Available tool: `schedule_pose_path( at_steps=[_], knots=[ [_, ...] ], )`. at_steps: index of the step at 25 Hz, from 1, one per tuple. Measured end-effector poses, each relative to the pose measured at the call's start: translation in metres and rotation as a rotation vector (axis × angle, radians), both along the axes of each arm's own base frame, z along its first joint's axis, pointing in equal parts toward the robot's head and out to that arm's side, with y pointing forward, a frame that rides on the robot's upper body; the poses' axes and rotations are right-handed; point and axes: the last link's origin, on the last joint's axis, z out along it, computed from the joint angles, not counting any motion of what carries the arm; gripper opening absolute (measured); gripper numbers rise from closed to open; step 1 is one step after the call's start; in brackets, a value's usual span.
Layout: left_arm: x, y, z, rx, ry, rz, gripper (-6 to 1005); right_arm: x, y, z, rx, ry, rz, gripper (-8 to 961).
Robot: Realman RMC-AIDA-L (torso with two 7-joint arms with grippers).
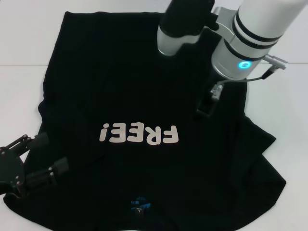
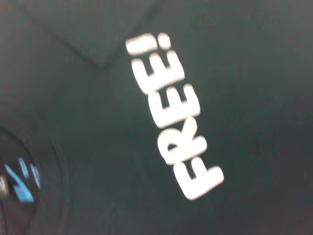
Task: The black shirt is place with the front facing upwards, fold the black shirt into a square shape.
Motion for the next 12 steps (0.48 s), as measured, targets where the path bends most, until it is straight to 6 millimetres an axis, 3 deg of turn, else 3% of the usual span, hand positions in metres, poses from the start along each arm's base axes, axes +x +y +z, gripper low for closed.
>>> schedule_pose_path(
  at_steps=[5, 8, 12],
  knots=[
    [0.000, 0.000, 0.000, -0.002, -0.003, 0.001, 897, 0.014, 0.011, 0.013, 0.098, 0.113, -0.138, 485],
    [0.001, 0.000, 0.000, -0.003, -0.004, 0.000, 897, 0.041, 0.018, 0.034, 0.193, 0.181, -0.325, 607],
    [0.001, 0.002, 0.000, -0.002, -0.003, -0.003, 897, 0.088, 0.012, 0.066, 0.267, 0.280, -0.594, 685]
  ],
)
